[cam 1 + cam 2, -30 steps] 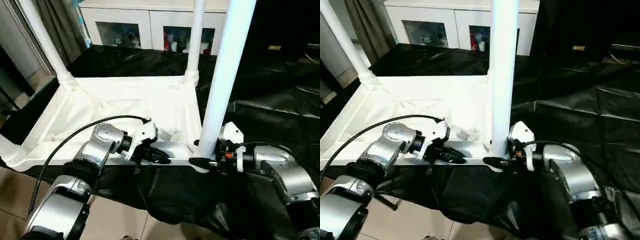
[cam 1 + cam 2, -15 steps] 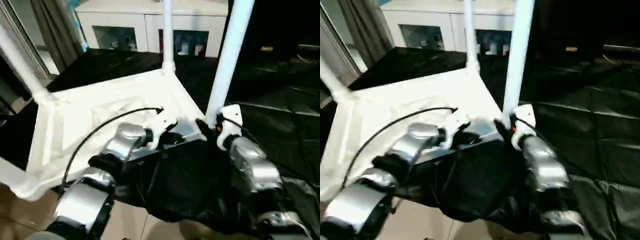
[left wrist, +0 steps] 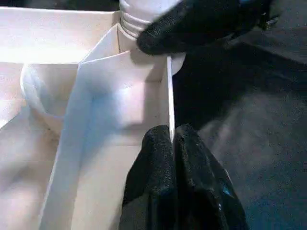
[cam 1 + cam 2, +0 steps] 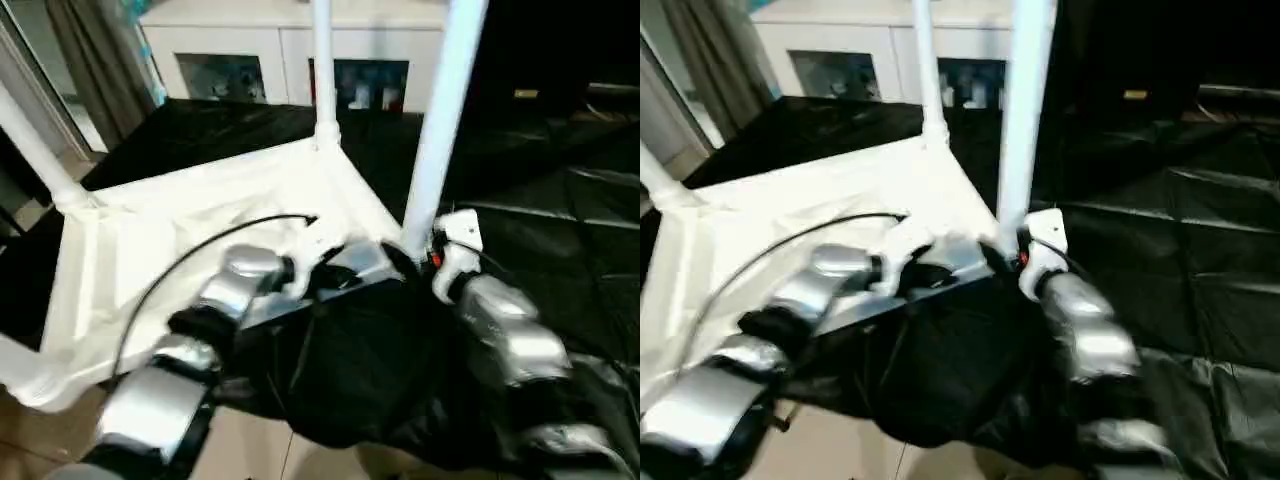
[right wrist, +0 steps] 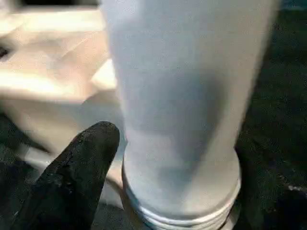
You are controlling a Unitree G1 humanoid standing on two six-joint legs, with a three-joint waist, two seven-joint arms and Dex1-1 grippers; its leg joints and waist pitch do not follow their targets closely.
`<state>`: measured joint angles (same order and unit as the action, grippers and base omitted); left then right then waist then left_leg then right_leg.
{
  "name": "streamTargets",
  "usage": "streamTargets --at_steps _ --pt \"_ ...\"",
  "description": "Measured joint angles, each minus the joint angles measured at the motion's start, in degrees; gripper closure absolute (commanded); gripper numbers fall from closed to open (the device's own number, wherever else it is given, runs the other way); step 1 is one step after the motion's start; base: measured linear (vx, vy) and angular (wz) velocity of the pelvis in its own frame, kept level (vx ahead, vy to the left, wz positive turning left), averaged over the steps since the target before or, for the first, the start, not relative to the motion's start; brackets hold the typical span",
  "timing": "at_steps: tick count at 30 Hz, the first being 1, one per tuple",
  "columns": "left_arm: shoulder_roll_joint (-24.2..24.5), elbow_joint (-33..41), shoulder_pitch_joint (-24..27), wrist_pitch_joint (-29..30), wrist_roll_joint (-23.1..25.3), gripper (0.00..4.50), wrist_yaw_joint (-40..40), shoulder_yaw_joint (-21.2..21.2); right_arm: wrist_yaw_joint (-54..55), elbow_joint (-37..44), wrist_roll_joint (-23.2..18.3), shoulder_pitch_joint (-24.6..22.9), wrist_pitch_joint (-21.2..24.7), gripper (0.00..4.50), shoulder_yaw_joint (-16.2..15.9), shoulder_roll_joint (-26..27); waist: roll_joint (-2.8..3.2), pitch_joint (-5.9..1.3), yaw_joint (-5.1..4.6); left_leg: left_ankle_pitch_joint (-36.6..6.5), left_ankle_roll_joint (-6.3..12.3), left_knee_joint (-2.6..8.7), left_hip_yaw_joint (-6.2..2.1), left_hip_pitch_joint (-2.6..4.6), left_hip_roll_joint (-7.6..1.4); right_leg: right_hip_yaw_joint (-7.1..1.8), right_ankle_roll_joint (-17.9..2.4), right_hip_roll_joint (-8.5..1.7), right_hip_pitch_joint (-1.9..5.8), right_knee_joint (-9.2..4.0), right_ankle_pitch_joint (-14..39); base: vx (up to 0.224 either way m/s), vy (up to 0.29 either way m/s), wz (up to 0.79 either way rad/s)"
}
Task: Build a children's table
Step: Rotate leg to tighten
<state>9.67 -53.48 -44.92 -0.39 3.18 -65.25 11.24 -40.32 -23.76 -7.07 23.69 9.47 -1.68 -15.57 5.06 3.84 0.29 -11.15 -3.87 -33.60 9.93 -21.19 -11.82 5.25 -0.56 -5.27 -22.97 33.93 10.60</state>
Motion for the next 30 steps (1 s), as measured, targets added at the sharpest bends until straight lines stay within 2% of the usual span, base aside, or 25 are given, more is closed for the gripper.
streamTargets --at_steps 5,10,12,17,18,21,25,30 --pt "3.1 3.4 1.6 -0.8 -1.4 4.50 -8.8 1.7 -12.1 6.1 -1.5 -3.2 0.1 0.79 -4.3 -6.4 -0.03 0.01 1.25 -0.1 0.11 -0.04 0.01 -0.11 0.00 0.08 -0.1 -0.05 -0.21 -0.01 0.3 0.000 0.000 0.00" --pt "5.7 6.6 3.5 -0.4 -2.2 4.50 -14.8 2.4 -20.5 9.7 -3.8 -4.8 1.8 0.79 -5.6 -9.9 -0.23 0.14 1.88 -0.1 0.23 -0.24 0.05 -0.20 0.00 0.05 -0.1 -0.11 -0.26 0.04 0.3 0.000 0.000 0.00" --pt "6.5 8.0 4.4 0.3 -2.4 4.50 -16.8 2.9 -22.9 10.3 -4.7 -5.3 2.5 1.10 -5.8 -10.6 -0.31 0.19 2.04 -0.1 0.22 -0.28 0.06 -0.19 -0.01 0.05 -0.1 -0.11 -0.25 0.08 0.3 0.000 0.000 0.00" --pt "7.2 9.6 5.2 1.2 -3.0 4.50 -18.1 3.4 -24.9 11.2 -6.0 -5.4 3.7 1.35 -6.4 -11.6 -0.34 0.22 2.08 -0.1 0.20 -0.31 0.12 -0.16 -0.02 -0.02 -0.2 -0.12 -0.22 0.14 0.3 0.000 0.000 0.00" --pt "7.0 9.6 5.2 1.2 -3.1 4.50 -18.1 3.4 -24.9 11.3 -6.0 -5.4 3.8 1.53 -6.5 -11.6 -0.34 0.21 2.08 -0.1 0.20 -0.31 0.12 -0.16 -0.02 -0.02 -0.1 -0.12 -0.22 0.15 0.3 0.000 0.000 0.00" --pt "6.6 9.6 5.3 1.2 -3.0 4.50 -16.7 3.3 -23.4 11.3 -5.7 -5.9 4.0 1.66 -6.4 -10.3 -0.34 0.21 2.07 -0.1 0.20 -0.31 0.12 -0.16 -0.02 -0.02 -0.1 -0.12 -0.22 0.15 0.3 0.000 0.000 0.00" --pt "5.3 8.5 4.9 0.6 -2.2 4.50 -12.2 2.8 -17.8 10.6 -4.9 -5.8 4.9 1.78 -4.8 -8.3 -0.34 0.20 1.89 -0.1 0.19 -0.32 0.15 0.00 0.00 -0.06 -0.2 -0.12 -0.10 0.16 0.3 0.000 0.000 0.00" --pt "0.3 2.5 1.3 1.2 -0.4 4.50 1.4 1.0 2.9 4.4 -0.6 -2.1 5.0 1.80 -0.1 0.4 -0.43 0.15 1.14 -0.2 -0.29 -0.27 0.17 0.22 0.07 -0.21 -0.2 -0.12 0.19 0.14 0.2 0.000 0.000 0.00"
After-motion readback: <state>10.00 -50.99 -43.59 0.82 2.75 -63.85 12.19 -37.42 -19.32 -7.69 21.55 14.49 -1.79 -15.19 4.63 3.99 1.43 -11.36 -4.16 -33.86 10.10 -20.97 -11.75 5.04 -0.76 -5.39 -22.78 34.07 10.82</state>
